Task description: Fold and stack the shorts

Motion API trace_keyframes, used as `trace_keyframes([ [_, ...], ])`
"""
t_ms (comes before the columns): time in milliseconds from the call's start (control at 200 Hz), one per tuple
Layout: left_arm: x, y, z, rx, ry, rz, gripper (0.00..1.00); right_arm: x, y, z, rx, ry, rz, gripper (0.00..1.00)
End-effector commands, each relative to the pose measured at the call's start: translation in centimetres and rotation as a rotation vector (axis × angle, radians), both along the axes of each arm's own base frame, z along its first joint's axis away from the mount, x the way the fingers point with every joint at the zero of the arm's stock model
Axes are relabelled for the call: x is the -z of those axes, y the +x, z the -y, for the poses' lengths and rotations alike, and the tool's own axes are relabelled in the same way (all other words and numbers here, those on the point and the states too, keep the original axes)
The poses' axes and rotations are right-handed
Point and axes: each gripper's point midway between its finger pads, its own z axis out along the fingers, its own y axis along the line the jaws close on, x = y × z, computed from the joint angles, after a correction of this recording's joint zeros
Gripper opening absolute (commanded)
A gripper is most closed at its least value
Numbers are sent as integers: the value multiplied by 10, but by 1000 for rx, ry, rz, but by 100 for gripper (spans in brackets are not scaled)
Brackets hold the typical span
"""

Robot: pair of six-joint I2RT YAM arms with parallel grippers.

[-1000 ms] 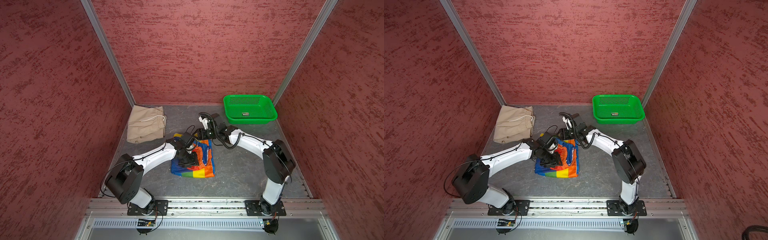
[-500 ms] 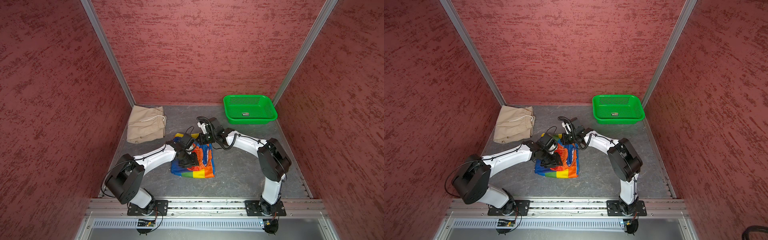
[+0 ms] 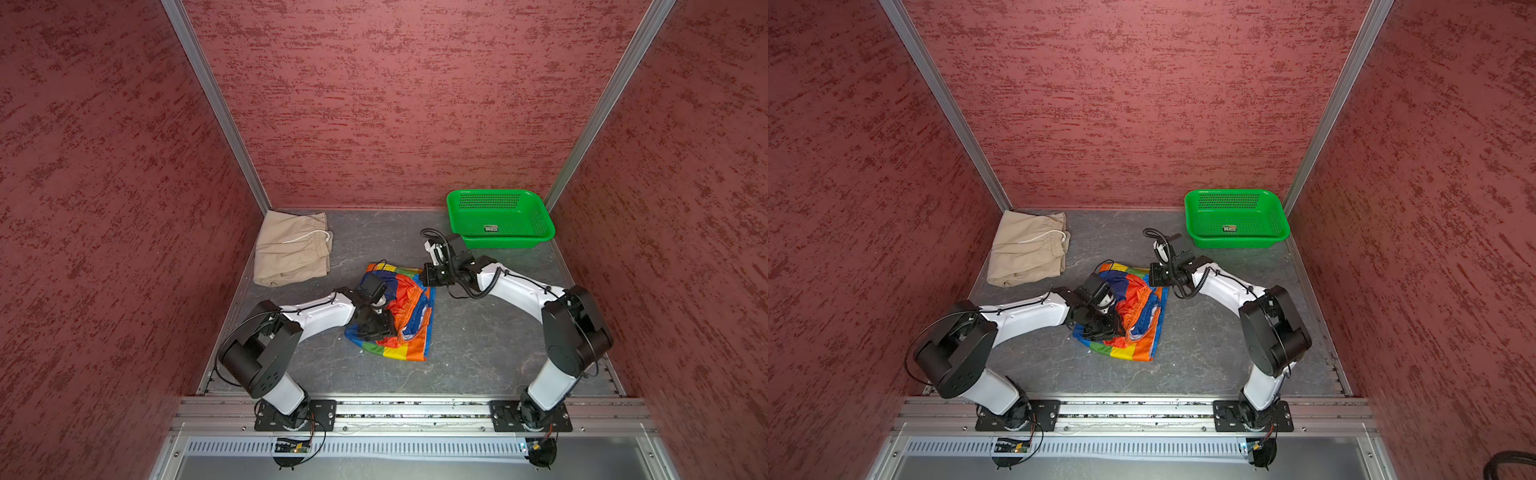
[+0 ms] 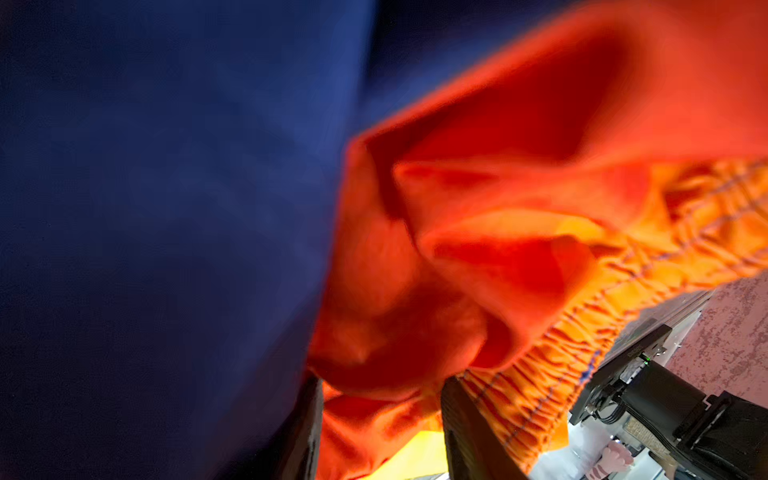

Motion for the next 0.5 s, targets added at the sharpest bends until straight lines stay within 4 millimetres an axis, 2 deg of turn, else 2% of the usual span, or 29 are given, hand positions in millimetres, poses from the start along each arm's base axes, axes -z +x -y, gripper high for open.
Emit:
trace_keyframes([
  [0, 19, -13, -9, -13, 41, -68, 47, 43, 12, 30, 92, -85, -37, 0],
  [135, 20, -13, -7, -11, 40, -73, 47, 83, 13, 38, 125, -100, -102, 0],
  [276, 16, -13, -1, 0, 32, -83, 47, 99, 20, 25, 133, -39, -122, 0],
  [406, -3, -9, 13, 12, -14, -83, 48, 97, 33, 20, 160, -13, -98, 0],
  [441, -12, -8, 19, 14, -37, -79, 52, 92, 36, 20, 165, -10, -83, 0],
  [496, -32, -2, 29, 22, -93, -56, 62, 80, 40, 22, 174, -14, -54, 7],
])
